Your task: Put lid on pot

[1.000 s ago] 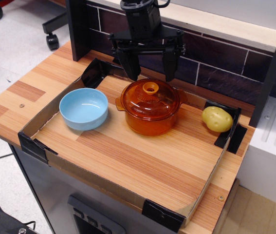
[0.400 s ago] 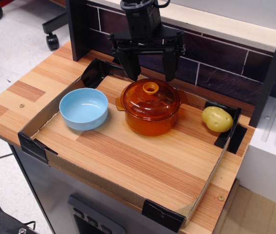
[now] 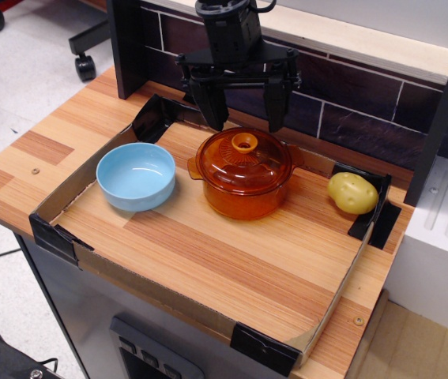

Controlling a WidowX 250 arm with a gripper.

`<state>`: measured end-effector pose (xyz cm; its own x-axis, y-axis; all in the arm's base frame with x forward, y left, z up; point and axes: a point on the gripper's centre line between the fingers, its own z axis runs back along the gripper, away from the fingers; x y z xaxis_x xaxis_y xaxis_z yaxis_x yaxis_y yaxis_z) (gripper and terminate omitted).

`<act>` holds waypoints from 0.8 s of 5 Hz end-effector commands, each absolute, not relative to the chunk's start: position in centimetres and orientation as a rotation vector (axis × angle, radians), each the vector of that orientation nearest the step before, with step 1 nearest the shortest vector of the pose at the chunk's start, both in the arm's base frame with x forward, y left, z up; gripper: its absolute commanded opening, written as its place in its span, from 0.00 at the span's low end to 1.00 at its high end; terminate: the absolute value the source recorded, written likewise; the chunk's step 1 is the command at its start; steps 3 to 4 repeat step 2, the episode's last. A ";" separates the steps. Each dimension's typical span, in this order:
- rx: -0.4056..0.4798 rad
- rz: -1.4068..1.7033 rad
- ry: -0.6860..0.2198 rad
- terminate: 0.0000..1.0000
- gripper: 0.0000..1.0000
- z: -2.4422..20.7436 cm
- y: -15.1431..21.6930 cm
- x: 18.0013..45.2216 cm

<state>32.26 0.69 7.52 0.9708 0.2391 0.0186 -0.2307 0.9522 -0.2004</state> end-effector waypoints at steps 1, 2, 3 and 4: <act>-0.198 0.241 -0.119 0.00 1.00 9.7 1.2 33.1; -0.198 0.241 -0.119 1.00 1.00 9.7 1.2 33.1; -0.198 0.241 -0.119 1.00 1.00 9.7 1.2 33.1; -0.198 0.241 -0.119 1.00 1.00 9.7 1.2 33.1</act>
